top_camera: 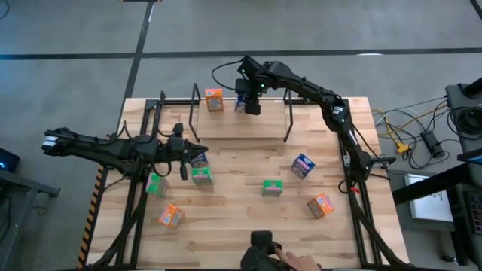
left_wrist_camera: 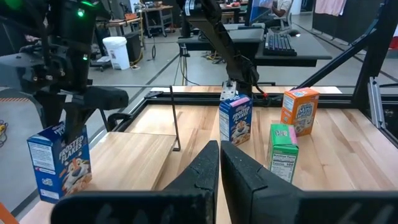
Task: Stack cereal on shelf
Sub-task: Put the center blue cereal box on the shelf
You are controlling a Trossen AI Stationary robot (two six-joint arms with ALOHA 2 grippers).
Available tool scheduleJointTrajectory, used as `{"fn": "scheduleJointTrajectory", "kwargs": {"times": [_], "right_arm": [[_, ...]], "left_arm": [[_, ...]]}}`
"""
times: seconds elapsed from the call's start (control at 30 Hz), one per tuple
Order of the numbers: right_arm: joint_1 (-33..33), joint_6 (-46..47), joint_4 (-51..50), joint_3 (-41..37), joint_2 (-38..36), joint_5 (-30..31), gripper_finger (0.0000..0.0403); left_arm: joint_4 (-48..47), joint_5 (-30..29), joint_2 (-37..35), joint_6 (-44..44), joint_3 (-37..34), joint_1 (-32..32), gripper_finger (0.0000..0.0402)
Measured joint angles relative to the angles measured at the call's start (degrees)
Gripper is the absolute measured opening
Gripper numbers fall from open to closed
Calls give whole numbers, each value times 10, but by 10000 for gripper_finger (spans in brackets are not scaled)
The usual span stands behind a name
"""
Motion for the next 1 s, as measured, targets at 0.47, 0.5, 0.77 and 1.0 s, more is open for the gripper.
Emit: {"fn": "scheduleJointTrajectory", "kwargs": {"times": [0.47,0.5,0.77,1.0], "right_arm": [[0,16,0,0,0,0,185],[0,16,0,0,0,0,194],[0,17,1,0,0,0,250],[0,25,-3,12,-5,6,269]], "left_arm": [[1,0,1,0,0,0,0],[1,0,1,0,0,0,0],[1,0,1,0,0,0,0],[1,0,1,-1,0,0,0]]}}
